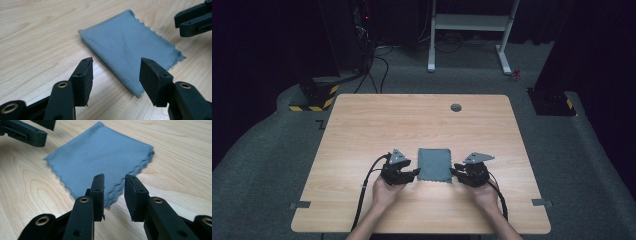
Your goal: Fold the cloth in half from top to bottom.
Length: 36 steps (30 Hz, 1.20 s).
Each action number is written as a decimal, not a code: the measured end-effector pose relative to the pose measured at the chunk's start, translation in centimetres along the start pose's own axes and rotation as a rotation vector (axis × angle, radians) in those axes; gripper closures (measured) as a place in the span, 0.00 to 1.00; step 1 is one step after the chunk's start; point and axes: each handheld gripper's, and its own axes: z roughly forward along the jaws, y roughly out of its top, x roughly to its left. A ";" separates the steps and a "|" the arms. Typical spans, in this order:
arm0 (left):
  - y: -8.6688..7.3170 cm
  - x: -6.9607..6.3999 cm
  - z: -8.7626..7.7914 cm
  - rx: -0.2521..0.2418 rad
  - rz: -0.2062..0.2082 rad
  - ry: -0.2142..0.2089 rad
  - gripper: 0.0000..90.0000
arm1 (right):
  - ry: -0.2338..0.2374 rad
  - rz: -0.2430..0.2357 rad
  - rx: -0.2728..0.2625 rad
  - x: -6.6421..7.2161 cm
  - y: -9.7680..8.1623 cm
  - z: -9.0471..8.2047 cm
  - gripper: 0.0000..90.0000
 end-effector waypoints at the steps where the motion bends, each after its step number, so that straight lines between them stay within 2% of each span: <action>1: 0.0 0.1 -0.1 -0.006 -0.010 -0.002 0.50 | -0.002 0.004 -0.004 -0.2 0.0 -0.2 0.77; 4: 0.1 0.3 -0.7 -0.022 -0.004 0.006 0.50 | -0.011 0.005 -0.018 -0.4 0.2 -0.8 0.77; 6: 0.0 0.5 -1.0 -0.029 -0.017 0.006 0.49 | -0.014 0.004 -0.026 -0.7 0.2 -1.2 0.76; 11: 0.0 1.0 -1.7 -0.055 -0.040 0.001 0.48 | -0.020 0.039 -0.050 -1.2 -0.1 -2.0 0.76; 14: 0.0 0.9 -2.0 -0.065 -0.030 0.009 0.47 | -0.026 0.046 -0.062 -1.4 -0.2 -2.5 0.76; 19: -0.1 1.4 -2.6 -0.072 -0.048 0.005 0.46 | -0.038 0.064 -0.081 -1.9 -0.7 -3.3 0.75; 20: -0.1 1.4 -2.8 -0.075 -0.050 0.005 0.46 | -0.038 0.083 -0.083 -2.0 -0.8 -3.5 0.75; 23: -0.2 1.5 -3.3 -0.082 -0.047 0.009 0.45 | -0.046 0.085 -0.095 -2.3 -1.1 -4.1 0.75; 30: -0.8 2.2 -4.6 -0.107 -0.074 0.029 0.44 | -0.056 0.112 -0.124 -2.9 -1.6 -5.2 0.73; 32: -1.1 2.4 -4.9 -0.119 -0.071 0.037 0.43 | -0.060 0.110 -0.130 -3.0 -1.7 -5.5 0.73; 36: -1.8 2.9 -5.5 -0.118 -0.085 0.048 0.43 | -0.067 0.128 -0.134 -3.4 -2.2 -5.7 0.73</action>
